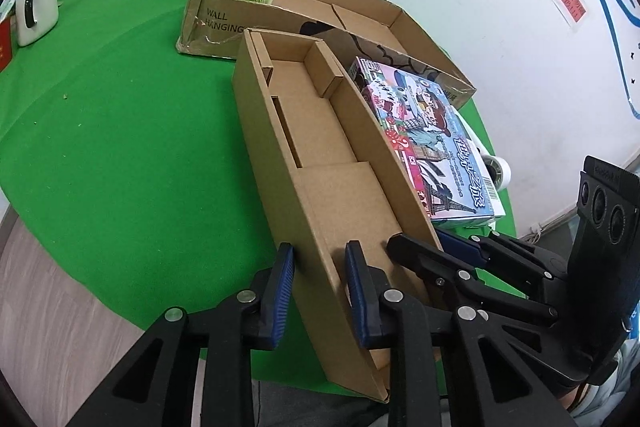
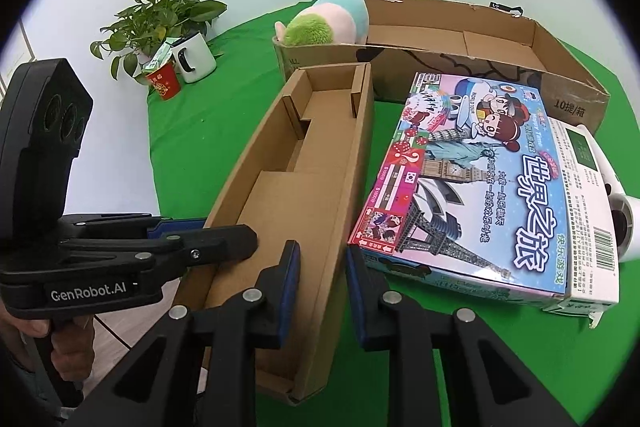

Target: Organize objects

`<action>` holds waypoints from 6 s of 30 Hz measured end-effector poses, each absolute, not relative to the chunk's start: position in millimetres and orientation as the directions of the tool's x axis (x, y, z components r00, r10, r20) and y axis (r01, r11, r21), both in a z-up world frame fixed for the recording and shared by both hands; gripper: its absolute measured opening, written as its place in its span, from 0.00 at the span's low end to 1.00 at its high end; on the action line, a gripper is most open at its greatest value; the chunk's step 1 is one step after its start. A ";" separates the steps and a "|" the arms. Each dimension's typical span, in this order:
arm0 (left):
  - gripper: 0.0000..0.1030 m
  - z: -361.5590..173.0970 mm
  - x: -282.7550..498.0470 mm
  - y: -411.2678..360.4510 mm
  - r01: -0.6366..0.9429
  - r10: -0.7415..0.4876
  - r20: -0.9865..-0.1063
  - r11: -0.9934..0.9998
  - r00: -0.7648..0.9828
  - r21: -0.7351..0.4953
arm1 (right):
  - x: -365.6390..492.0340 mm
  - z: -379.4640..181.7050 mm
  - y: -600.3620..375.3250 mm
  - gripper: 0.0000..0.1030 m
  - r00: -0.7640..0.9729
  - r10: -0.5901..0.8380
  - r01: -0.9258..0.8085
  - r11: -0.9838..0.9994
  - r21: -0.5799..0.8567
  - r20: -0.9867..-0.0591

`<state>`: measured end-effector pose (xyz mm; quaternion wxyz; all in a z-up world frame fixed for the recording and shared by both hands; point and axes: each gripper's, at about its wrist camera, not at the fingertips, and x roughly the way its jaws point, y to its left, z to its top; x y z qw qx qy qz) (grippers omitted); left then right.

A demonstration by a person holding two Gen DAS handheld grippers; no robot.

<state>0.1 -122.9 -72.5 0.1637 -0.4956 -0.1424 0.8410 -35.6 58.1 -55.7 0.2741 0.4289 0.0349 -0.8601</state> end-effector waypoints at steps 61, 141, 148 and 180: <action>0.16 127.6 -184.1 -80.4 -0.253 0.308 -0.600 -0.951 -0.739 -0.176 | -189.1 79.1 102.5 0.13 -0.720 -0.477 0.460 -0.872 0.167 -0.504; 0.14 2.2 -280.0 -133.8 -0.143 0.169 -0.827 -0.984 -0.537 -0.108 | -291.0 5.0 92.8 0.85 -0.572 -0.392 0.404 -0.899 0.167 -0.720; 1.00 79.1 -200.0 -119.7 -0.176 0.170 -0.551 -0.983 -0.817 -0.041 | -247.4 42.0 133.7 0.99 -0.718 -0.328 0.368 -0.927 0.065 -0.613; 0.99 46.4 -96.9 -107.5 -0.311 0.507 -0.573 -0.858 -0.644 -0.409 | -99.6 -16.2 186.0 0.99 -0.516 -0.521 0.540 -0.814 0.215 -0.680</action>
